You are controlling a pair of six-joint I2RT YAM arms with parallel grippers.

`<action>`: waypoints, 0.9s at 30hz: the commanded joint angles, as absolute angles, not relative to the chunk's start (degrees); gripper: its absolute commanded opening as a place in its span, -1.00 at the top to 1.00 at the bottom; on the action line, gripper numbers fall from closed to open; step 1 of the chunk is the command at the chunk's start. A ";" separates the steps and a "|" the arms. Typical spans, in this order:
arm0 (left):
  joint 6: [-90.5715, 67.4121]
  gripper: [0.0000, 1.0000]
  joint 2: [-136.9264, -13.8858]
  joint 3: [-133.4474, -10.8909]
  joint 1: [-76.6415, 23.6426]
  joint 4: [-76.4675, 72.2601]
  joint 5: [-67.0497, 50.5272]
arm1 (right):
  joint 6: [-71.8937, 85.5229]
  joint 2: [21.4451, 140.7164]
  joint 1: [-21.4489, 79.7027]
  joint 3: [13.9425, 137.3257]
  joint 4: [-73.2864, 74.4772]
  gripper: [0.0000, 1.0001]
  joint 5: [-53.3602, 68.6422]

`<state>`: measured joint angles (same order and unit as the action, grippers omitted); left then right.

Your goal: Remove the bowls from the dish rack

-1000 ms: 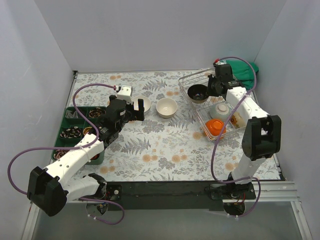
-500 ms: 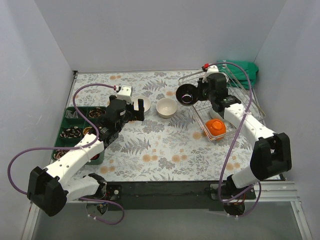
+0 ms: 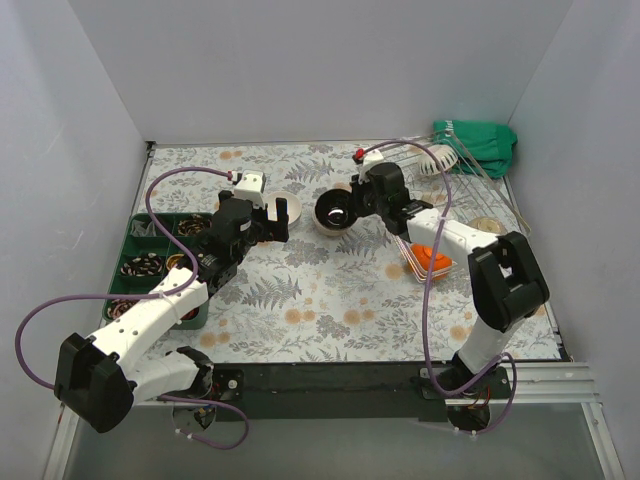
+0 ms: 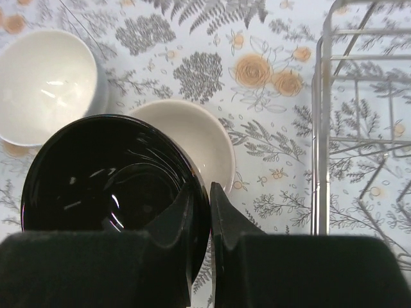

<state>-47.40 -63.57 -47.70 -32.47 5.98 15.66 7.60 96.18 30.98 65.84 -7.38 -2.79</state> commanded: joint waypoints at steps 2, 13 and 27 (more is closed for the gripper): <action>-47.46 -0.96 -62.14 -47.72 -32.52 5.80 16.61 | 8.35 99.75 31.29 69.35 -16.43 0.97 -4.83; -47.46 -0.96 -62.14 -47.72 -32.52 5.71 16.35 | 8.35 105.11 31.29 71.37 -18.02 0.97 -6.24; -47.46 -0.96 -62.23 -47.73 -32.52 5.71 16.08 | 8.00 108.63 31.38 72.07 -17.93 0.46 -2.72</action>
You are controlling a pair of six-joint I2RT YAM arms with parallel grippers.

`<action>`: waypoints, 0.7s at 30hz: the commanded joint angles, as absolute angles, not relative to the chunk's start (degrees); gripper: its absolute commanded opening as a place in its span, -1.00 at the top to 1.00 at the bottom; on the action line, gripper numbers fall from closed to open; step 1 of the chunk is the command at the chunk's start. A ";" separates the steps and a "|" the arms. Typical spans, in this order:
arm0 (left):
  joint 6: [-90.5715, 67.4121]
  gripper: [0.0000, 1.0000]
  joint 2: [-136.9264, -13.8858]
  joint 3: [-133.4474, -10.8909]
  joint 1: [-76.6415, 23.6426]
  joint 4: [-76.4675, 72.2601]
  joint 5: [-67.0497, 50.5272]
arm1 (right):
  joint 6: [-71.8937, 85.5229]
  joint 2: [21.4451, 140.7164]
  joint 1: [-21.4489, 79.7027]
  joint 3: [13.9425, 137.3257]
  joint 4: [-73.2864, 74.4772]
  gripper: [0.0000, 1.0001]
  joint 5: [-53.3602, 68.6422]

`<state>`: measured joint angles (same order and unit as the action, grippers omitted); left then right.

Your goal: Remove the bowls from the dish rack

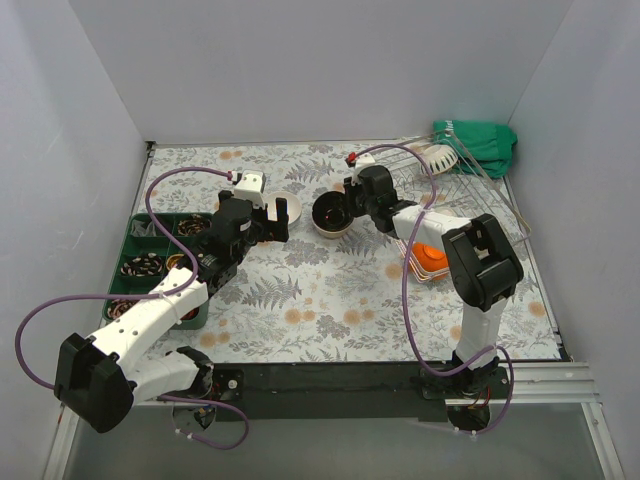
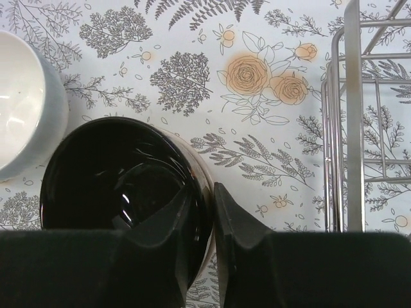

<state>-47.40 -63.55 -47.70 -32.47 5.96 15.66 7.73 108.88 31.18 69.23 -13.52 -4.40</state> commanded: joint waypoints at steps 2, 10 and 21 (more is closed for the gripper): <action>-47.46 -0.97 -62.14 -47.81 -32.43 5.80 16.08 | 7.65 108.55 31.38 72.16 -17.67 0.35 -3.07; -47.46 -0.97 -62.05 -47.81 -32.43 5.71 16.17 | 4.93 107.75 32.43 73.74 -14.51 0.08 -7.38; -47.29 -0.96 -61.79 -47.81 -32.52 5.80 16.35 | 4.48 103.63 32.61 72.78 -9.76 0.52 -12.75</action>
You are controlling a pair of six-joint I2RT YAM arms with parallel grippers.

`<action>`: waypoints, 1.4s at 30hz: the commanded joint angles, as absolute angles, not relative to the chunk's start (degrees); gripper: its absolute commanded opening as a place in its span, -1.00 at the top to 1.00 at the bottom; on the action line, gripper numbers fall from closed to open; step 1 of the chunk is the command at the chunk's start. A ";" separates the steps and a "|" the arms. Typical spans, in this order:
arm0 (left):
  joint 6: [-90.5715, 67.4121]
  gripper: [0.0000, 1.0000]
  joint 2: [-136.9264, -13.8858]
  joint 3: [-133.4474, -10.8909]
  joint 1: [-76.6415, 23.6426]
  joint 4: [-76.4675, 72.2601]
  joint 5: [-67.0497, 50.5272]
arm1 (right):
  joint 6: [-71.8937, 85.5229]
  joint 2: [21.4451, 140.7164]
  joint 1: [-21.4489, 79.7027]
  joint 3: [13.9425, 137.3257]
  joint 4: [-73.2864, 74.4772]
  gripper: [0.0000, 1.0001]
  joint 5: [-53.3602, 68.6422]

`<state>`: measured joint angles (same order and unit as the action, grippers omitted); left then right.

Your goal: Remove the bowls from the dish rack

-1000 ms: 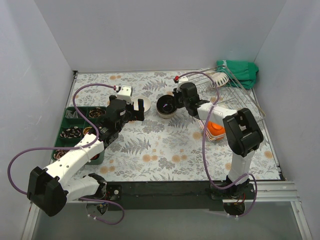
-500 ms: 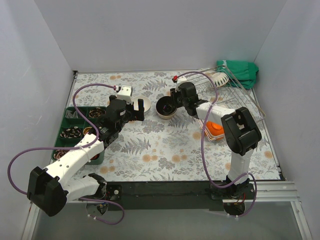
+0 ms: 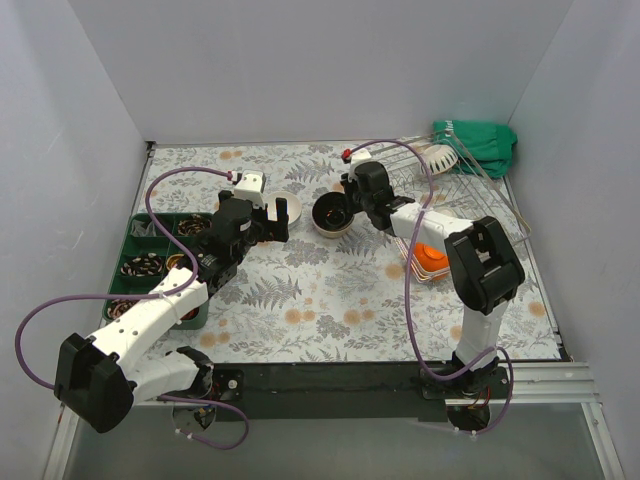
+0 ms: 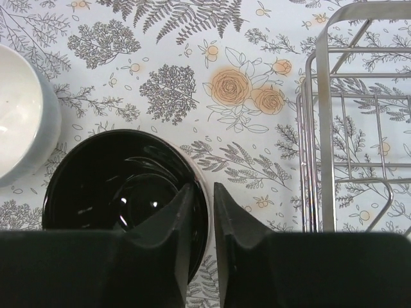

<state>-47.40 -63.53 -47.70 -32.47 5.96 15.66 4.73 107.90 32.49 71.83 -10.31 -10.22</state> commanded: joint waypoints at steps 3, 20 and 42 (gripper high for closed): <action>-47.29 -0.96 -61.79 -47.73 -32.52 5.80 16.26 | 5.36 103.54 32.52 71.90 -9.76 0.66 -12.57; -47.02 -0.96 -61.87 -47.64 -32.52 5.71 16.52 | 8.96 107.05 31.03 70.40 -10.46 0.80 -9.76; -47.46 -0.96 -60.29 -47.81 -32.52 5.89 15.56 | 9.22 91.06 21.65 71.46 -4.57 -0.22 -14.15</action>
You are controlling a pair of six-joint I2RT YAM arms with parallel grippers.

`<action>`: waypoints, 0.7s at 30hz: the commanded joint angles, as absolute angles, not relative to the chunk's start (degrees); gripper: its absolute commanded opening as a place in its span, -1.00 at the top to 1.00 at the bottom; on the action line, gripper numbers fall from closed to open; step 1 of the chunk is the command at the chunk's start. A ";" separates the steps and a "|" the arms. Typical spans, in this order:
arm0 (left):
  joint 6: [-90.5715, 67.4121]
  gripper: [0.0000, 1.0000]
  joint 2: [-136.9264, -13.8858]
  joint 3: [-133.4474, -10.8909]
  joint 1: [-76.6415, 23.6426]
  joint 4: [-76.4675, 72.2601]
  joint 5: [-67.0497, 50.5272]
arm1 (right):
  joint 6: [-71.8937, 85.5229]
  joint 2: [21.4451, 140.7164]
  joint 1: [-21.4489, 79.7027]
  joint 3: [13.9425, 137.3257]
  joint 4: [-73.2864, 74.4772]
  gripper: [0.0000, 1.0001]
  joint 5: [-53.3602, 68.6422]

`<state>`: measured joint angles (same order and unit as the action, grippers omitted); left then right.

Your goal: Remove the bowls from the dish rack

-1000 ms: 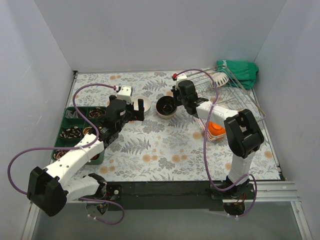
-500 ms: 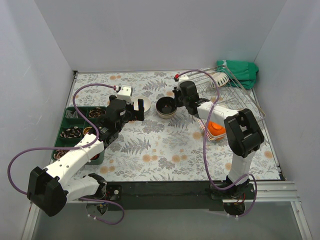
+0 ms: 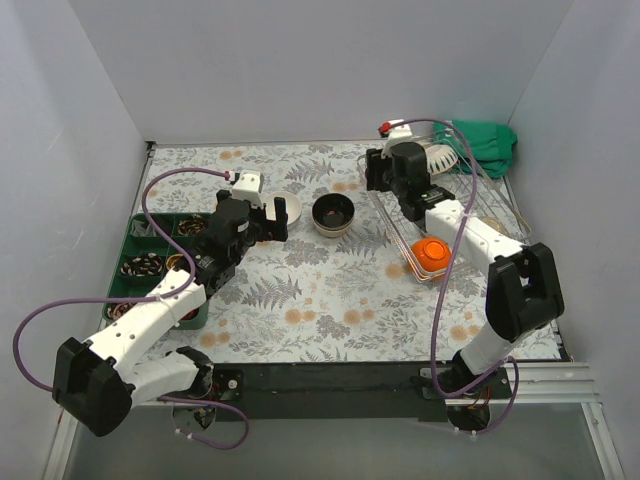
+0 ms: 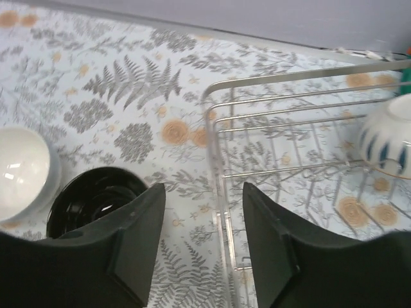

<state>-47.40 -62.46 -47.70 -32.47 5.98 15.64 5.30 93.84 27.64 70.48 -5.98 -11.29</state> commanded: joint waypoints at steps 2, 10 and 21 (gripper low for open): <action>-47.55 -0.96 -60.12 -47.81 -32.52 5.80 15.56 | 14.14 90.53 19.00 71.72 -3.78 -0.33 -13.89; -47.72 -0.96 -59.94 -47.90 -32.52 5.80 15.29 | 27.76 94.04 9.23 75.49 2.00 -0.68 -20.56; -47.55 -0.96 -60.29 -47.73 -32.43 5.98 15.73 | 38.14 106.16 3.96 85.34 4.48 -0.92 -21.62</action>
